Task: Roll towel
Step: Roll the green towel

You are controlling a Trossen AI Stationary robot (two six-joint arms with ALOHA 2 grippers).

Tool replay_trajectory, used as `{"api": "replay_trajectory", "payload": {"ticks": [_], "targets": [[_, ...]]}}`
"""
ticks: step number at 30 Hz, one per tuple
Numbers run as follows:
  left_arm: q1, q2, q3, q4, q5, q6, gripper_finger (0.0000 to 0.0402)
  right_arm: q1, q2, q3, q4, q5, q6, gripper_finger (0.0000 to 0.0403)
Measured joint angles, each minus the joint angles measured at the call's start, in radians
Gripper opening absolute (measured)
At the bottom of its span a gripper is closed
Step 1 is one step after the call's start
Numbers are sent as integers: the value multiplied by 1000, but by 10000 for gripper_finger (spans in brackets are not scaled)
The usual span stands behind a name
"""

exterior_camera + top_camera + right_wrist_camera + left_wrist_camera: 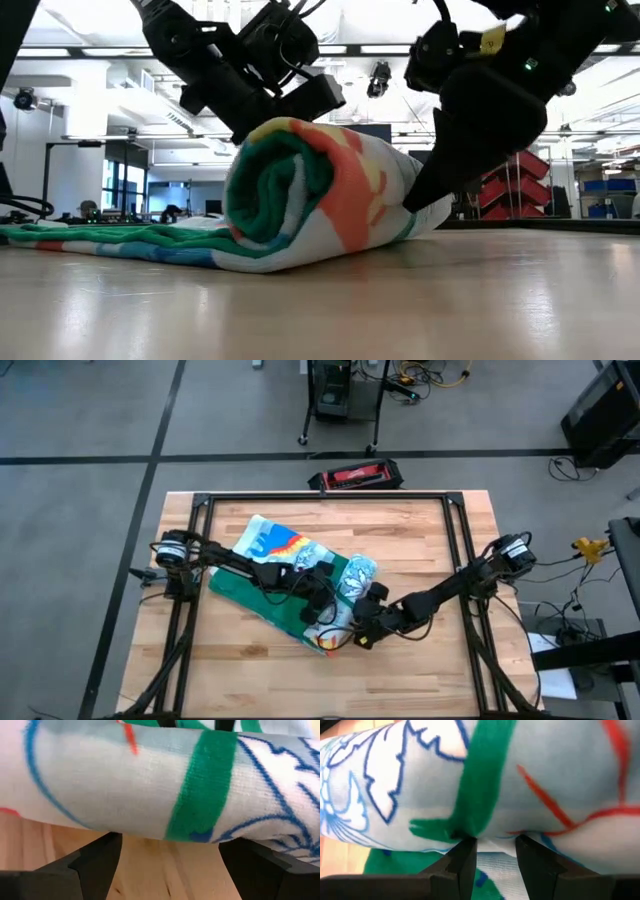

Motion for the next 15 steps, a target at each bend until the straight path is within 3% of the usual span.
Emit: {"api": "replay_trajectory", "payload": {"ticks": [8,15], "targets": [[0,-63,2,-95,-73,12,121,-20,0,15,3,-2,-4,315],[3,-147,3,-292,-163,-1,121,-26,0,18,7,-2,-15,318]]}}
